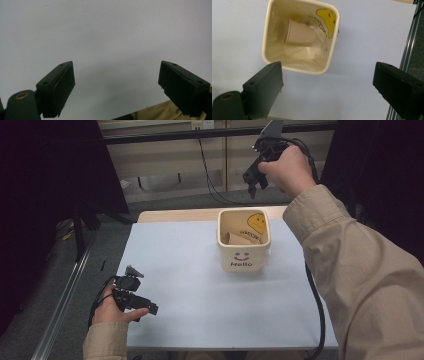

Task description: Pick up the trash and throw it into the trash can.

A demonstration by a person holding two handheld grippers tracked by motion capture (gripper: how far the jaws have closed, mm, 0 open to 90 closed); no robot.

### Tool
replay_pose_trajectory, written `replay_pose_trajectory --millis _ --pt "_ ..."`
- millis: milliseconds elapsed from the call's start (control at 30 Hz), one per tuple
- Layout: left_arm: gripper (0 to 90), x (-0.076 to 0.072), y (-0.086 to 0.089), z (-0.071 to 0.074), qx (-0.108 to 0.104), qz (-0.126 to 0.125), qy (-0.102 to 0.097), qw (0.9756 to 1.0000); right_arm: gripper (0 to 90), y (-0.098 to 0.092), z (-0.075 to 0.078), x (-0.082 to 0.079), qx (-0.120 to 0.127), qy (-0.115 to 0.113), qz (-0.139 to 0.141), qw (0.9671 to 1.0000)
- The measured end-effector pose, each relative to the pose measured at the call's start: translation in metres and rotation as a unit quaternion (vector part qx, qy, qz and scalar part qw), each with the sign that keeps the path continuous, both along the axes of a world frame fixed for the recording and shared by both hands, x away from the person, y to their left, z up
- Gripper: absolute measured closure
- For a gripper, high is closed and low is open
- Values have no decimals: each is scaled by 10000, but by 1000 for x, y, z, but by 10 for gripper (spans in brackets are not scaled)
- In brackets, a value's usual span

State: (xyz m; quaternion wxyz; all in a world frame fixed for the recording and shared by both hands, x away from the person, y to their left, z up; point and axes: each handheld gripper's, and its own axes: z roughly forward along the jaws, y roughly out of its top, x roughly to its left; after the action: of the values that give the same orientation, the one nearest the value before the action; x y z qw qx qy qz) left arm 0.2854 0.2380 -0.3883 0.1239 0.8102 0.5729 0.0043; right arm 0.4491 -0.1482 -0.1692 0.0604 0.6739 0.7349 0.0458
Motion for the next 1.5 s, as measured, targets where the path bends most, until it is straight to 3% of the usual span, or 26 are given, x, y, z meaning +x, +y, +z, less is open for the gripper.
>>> replay_pose_trajectory --millis 267,533,967,1100,1500 --pt "136 0 0 0 27 -66 -36 10000 93 -2 2 -5 -30 11 13 10000" --pt "136 -1 2 0 -3 -41 -38 10000 88 -8 -9 -14 -30 5 160 9999" --pt "136 -2 0 1 9 -57 -32 10000 77 -47 -59 -48 -112 34 111 9999" --pt "136 -3 0 0 4 -46 -70 10000 77 -54 -77 -62 -258 21 93 9996" --pt "136 -3 -1 2 -2 -16 -66 10000 79 -68 -121 -89 -297 144 218 9992"
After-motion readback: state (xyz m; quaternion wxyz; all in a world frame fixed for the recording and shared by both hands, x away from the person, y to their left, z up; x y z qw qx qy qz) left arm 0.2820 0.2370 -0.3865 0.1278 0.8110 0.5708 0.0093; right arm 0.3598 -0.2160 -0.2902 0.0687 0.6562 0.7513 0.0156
